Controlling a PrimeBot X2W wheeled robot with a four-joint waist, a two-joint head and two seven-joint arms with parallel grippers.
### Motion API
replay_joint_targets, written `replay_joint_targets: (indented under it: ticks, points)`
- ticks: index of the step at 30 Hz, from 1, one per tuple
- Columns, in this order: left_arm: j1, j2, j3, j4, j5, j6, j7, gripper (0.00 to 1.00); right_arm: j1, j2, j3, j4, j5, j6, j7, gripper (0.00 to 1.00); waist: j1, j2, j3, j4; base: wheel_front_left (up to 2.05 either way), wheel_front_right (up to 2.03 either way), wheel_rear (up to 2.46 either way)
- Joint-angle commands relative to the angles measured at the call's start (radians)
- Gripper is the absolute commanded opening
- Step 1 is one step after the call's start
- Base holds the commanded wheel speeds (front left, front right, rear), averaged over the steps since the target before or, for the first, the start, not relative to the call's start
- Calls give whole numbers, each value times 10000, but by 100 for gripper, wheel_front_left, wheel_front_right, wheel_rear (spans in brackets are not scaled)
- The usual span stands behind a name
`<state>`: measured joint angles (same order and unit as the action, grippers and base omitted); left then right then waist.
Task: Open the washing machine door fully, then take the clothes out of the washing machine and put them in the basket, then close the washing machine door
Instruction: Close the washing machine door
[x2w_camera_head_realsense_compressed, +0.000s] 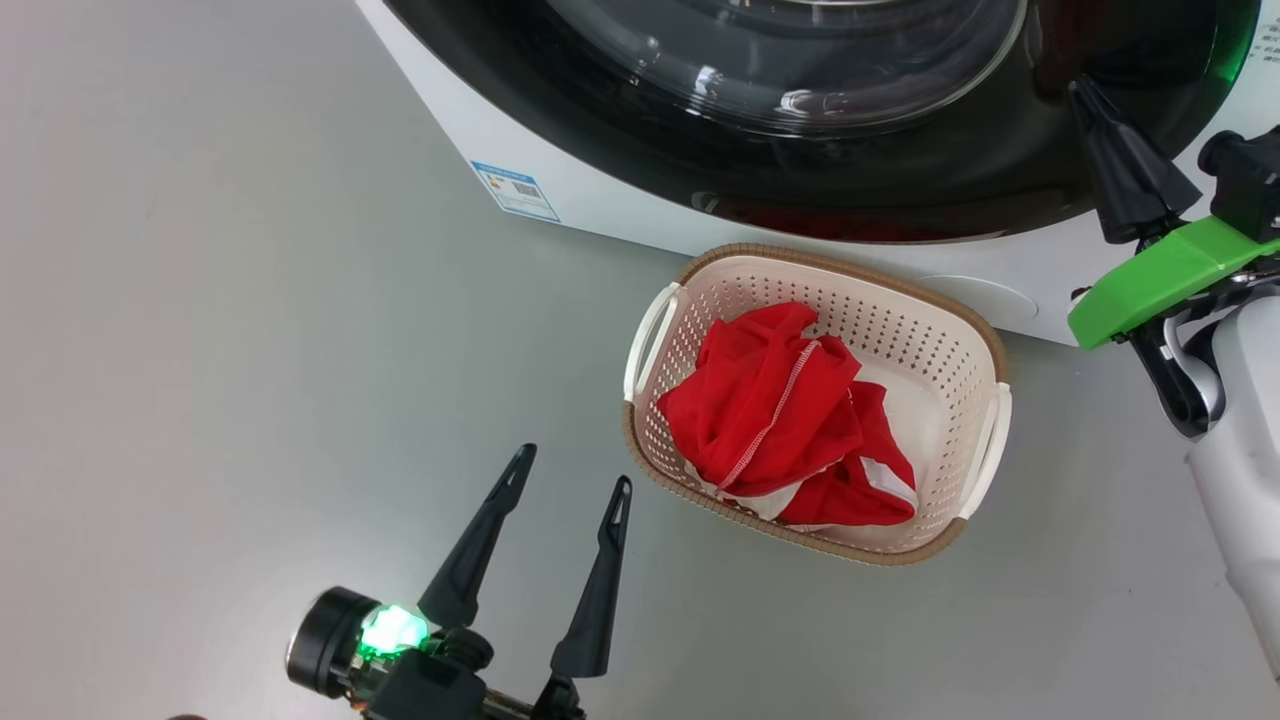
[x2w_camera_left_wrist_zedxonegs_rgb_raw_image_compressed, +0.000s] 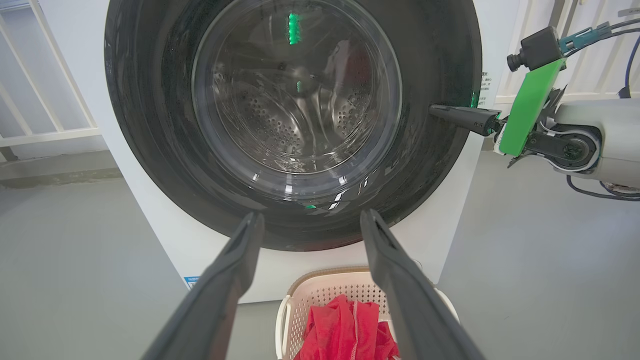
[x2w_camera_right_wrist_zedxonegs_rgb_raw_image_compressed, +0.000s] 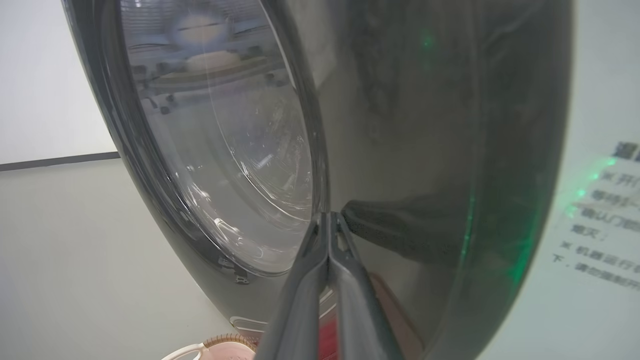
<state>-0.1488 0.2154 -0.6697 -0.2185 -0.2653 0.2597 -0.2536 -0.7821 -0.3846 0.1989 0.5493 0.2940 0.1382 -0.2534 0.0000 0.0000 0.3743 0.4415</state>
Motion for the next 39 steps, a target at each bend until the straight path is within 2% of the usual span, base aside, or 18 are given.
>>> replay_joint_targets:
  ticks: [1, 15, 26, 27, 28, 30, 31, 32, 33, 39]
  points:
    - [-230, 105, 378, -163, 153, -46, -82, 100, -251, -126, 21, -87, 50, -75, -76, 0, 0, 0, 8, -24, 0, 0, 0]
    - [-129, 33, 683, -90, 128, -32, -82, 100, 230, 207, 356, -911, 22, -75, -82, 0, 0, 0, -145, -477, 0, 0, 0]
    - [13, 69, 1023, -117, -133, 88, -72, 100, 1555, 684, 648, -2027, 142, -75, -83, 0, 0, 0, -329, -1384, 0, 0, 0]
    - [4, 90, 1030, -109, -144, 81, -54, 100, 1682, 717, 635, -2127, 127, -75, -83, 5, 0, 0, -345, -1481, 0, 0, 0]
    - [-17, 136, 1062, -97, -145, 93, -31, 100, 1923, 777, 537, -2349, 41, -75, -83, 35, 0, 0, -374, -1677, 0, 0, 0]
    - [-31, 176, 1111, -91, -155, 119, -14, 100, 2205, 861, 423, -2621, -53, -75, -83, 47, 0, 0, -416, -1870, 0, 0, 0]
    - [-35, 193, 1134, -91, -167, 129, -7, 100, 2355, 901, 373, -2764, -112, -75, -83, 60, 0, 0, -439, -1963, 0, 0, 0]
    - [-40, 214, 1148, -91, -179, 125, -3, 100, 2506, 946, 307, -2916, -184, -75, -83, 83, 0, 0, -462, -2056, 0, 0, 0]
    - [-46, 237, 1163, -85, -181, 130, 2, 100, 2668, 998, 253, -3067, -255, -75, -83, 88, 0, 0, -489, -2143, 0, 0, 0]
    - [-28, 355, 1251, -19, -221, 181, 53, 100, 3644, 1455, -147, -3870, -603, -75, -83, 90, 0, 0, -693, -2638, 0, 0, 0]
